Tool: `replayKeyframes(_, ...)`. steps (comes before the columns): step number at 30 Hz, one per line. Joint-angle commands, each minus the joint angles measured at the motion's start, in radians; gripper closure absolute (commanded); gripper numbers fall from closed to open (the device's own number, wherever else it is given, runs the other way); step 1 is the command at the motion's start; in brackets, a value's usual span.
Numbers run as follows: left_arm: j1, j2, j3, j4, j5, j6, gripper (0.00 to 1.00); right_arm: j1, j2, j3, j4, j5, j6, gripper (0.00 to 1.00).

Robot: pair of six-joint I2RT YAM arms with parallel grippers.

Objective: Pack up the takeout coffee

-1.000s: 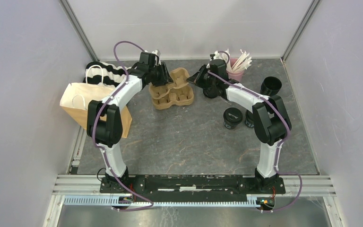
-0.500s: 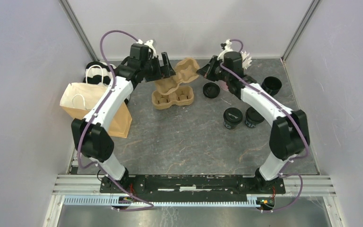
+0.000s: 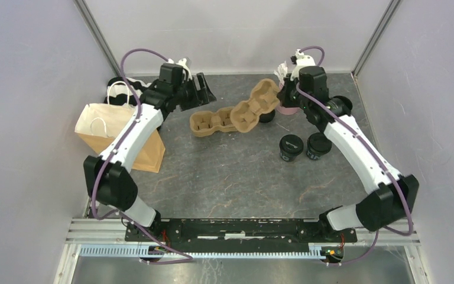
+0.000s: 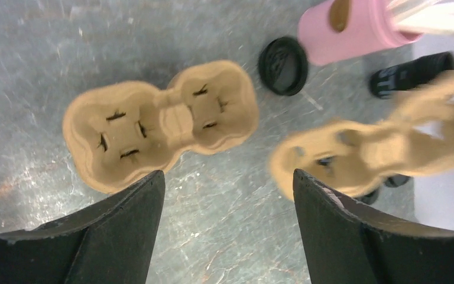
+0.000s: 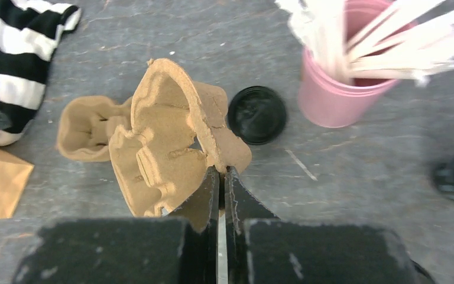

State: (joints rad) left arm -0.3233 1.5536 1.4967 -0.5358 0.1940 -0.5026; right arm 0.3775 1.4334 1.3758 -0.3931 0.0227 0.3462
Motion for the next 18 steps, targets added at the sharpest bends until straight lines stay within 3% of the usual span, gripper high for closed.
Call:
replayKeyframes(1,-0.027,0.102,-0.046,-0.004,0.035,-0.03,0.17,0.0,-0.169,0.009,-0.104,0.161,-0.139,1.0)
replayKeyframes(7,-0.181,0.188,-0.085,-0.011,-0.061,0.002,0.19,-0.006,-0.33,-0.065,-0.105,0.219,-0.179,1.0)
replayKeyframes(11,-0.211,0.284,-0.088,0.025,-0.129,0.032,0.19,-0.007,-0.362,-0.049,-0.117,0.214,-0.188,1.0)
replayKeyframes(18,-0.185,0.547,0.225,-0.032,-0.169,0.143,0.16,-0.007,-0.418,-0.055,-0.102,0.117,-0.184,1.0)
